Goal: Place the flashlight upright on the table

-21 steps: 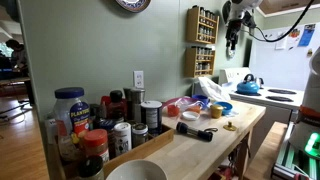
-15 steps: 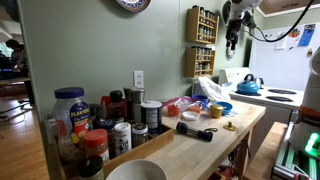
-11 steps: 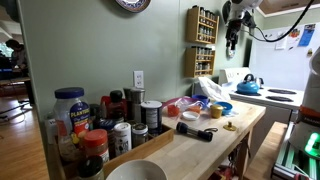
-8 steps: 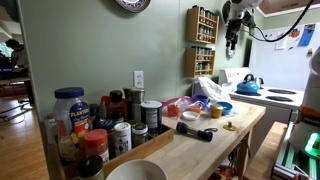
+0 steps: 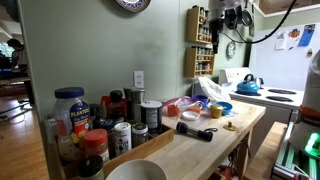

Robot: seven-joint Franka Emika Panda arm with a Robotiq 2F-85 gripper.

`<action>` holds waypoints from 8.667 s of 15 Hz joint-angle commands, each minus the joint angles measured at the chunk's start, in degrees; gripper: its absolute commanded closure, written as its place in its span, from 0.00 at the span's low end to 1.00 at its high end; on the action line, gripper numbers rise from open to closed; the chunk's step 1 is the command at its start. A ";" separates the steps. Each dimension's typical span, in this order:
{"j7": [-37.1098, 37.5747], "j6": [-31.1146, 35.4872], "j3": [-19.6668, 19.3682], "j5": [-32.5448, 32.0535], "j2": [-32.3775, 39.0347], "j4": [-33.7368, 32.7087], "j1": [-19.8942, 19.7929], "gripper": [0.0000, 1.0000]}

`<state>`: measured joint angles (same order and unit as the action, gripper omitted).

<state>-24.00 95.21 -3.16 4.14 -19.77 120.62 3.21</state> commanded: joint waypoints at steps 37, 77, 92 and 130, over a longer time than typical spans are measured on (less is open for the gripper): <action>18.68 47.65 23.48 5.92 17.56 28.62 18.37 0.03; 17.72 -10.01 24.07 -14.61 38.77 -7.26 21.04 0.69; 16.25 -39.83 25.04 -33.53 57.08 -18.16 31.51 0.92; 17.01 -47.03 16.64 -41.33 72.96 -26.57 45.20 0.92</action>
<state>-8.90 48.18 17.04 -40.41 52.01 95.30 45.40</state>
